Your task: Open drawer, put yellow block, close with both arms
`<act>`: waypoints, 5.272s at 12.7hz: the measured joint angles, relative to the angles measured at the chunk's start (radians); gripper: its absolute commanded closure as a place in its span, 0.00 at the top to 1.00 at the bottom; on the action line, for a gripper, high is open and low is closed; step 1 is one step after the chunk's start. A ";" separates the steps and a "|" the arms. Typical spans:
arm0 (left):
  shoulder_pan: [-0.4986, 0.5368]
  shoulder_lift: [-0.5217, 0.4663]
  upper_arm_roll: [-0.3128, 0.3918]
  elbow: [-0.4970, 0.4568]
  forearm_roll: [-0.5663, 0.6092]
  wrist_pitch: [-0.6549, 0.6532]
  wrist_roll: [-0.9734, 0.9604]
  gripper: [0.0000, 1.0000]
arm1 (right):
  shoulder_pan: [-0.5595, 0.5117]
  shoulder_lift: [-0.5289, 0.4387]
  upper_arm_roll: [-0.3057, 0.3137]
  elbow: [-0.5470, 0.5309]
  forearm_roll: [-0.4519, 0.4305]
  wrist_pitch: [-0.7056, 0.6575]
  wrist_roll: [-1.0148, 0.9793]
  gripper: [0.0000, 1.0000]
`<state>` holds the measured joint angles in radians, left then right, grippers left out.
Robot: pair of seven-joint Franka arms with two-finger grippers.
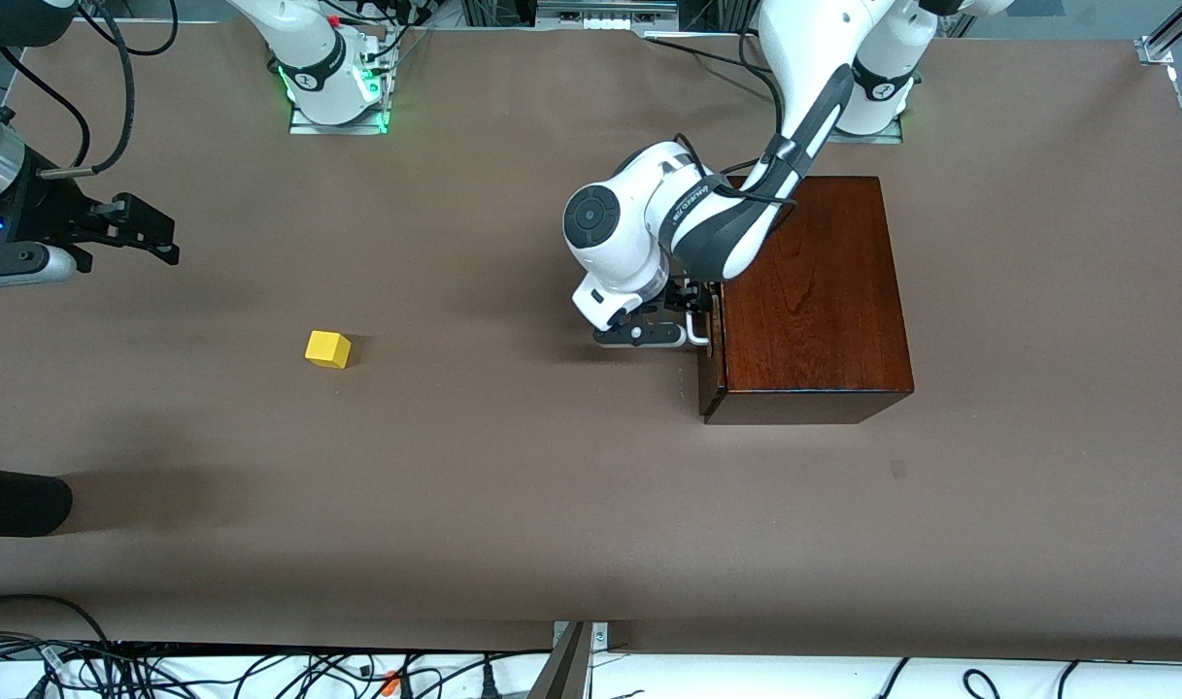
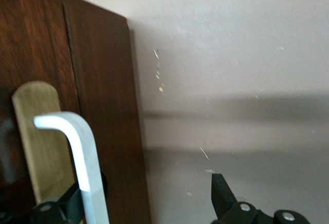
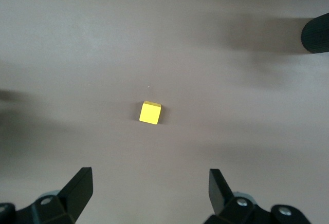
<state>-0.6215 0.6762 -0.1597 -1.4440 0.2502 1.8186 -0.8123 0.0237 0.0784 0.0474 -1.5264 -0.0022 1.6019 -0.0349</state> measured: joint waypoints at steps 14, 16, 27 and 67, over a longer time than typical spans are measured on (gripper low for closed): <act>-0.047 -0.005 0.033 0.005 -0.112 0.083 0.005 1.00 | -0.005 0.000 -0.001 0.000 0.000 0.000 0.000 1.00; -0.054 -0.005 0.037 0.005 -0.112 0.091 0.006 1.00 | -0.006 0.000 -0.001 0.000 0.000 0.000 0.000 1.00; -0.083 -0.004 0.054 0.006 -0.108 0.108 0.015 1.00 | -0.007 0.000 -0.001 0.000 0.000 0.000 0.000 1.00; 0.528 -0.714 0.170 -0.238 -0.208 -0.154 0.780 1.00 | -0.001 0.278 0.006 -0.272 0.000 0.498 0.067 1.00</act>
<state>-0.0931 -0.0379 0.0106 -1.6822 0.0418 1.6644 -0.0319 0.0223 0.3567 0.0532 -1.7988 -0.0021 2.1001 0.0324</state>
